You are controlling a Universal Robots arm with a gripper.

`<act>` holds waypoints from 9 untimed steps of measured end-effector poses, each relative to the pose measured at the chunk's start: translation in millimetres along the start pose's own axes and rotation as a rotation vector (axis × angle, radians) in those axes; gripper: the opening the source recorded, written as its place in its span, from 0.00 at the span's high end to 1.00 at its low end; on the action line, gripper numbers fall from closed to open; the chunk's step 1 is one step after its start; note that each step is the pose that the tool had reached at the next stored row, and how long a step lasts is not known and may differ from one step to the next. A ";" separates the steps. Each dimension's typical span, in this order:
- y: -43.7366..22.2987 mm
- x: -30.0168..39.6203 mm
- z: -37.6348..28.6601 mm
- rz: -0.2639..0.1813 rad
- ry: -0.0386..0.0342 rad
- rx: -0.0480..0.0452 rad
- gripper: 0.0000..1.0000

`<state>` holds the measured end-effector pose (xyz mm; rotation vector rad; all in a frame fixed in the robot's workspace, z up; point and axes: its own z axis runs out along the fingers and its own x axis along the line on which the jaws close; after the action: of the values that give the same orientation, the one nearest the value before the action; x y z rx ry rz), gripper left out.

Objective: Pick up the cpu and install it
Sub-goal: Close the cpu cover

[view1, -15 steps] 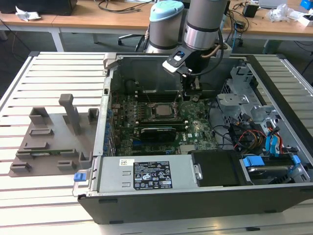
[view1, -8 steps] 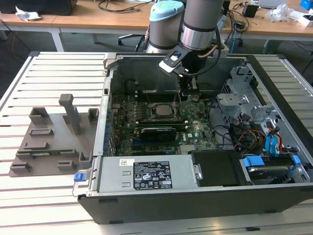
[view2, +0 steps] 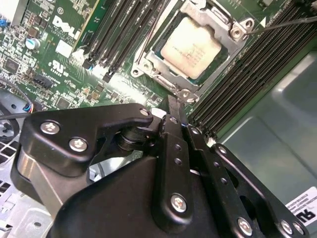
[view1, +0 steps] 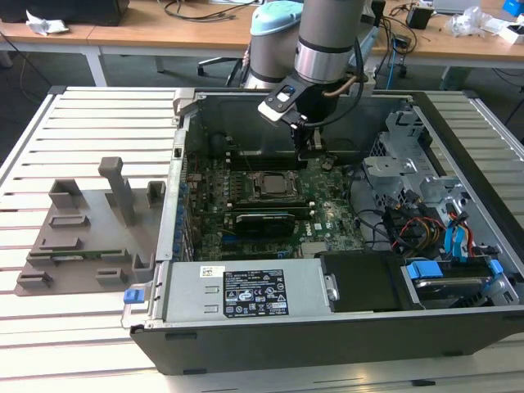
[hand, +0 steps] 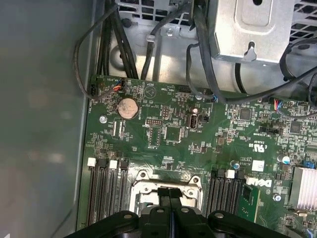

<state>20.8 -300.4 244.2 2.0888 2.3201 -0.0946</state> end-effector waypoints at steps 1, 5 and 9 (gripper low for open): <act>-1.6 0.2 0.0 0.000 0.0000 0.0000 0.89; -9.4 1.0 0.5 0.000 0.0001 -0.0001 0.89; -17.3 1.9 1.0 0.000 -0.0001 0.0000 0.89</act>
<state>3.4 -300.4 243.7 2.0887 2.3201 -0.0947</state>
